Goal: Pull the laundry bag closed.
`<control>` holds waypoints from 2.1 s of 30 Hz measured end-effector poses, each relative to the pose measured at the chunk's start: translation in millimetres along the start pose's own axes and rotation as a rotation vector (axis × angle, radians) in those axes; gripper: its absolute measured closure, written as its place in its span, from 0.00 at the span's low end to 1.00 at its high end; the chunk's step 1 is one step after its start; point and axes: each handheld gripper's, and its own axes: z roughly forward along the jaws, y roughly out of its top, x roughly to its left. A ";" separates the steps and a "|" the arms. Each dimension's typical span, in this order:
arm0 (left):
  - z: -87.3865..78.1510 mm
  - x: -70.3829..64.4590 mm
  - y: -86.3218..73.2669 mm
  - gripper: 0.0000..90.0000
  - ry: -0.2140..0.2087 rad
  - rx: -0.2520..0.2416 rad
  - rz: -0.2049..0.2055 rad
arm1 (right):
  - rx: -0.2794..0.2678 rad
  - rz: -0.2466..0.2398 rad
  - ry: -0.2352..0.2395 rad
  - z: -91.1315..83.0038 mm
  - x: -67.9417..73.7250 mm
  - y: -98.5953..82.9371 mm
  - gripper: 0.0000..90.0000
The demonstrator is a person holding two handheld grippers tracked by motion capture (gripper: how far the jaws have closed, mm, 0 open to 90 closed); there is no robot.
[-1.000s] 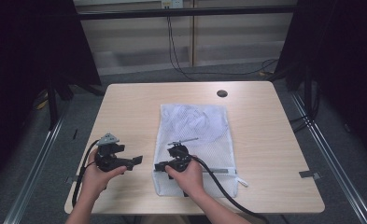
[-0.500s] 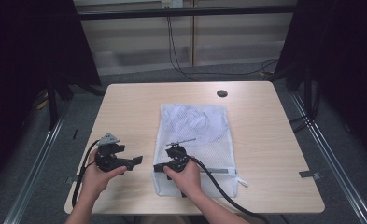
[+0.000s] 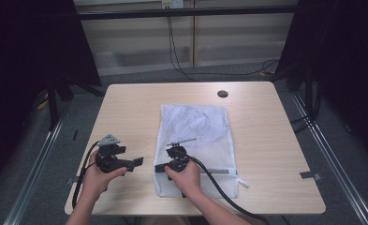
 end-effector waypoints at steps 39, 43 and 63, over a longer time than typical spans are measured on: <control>22.5 -17.9 -3.3 0.12 -0.195 0.091 -0.085 | -0.081 -0.005 0.052 -34.6 4.9 14.8 0.97; 26.4 -19.9 -4.6 0.16 -0.234 0.096 -0.073 | -0.083 -0.007 0.054 -35.7 6.3 15.5 0.97; 35.5 -27.1 -5.1 0.31 -0.313 0.090 -0.118 | -0.099 -0.012 0.064 -39.6 8.9 18.2 0.97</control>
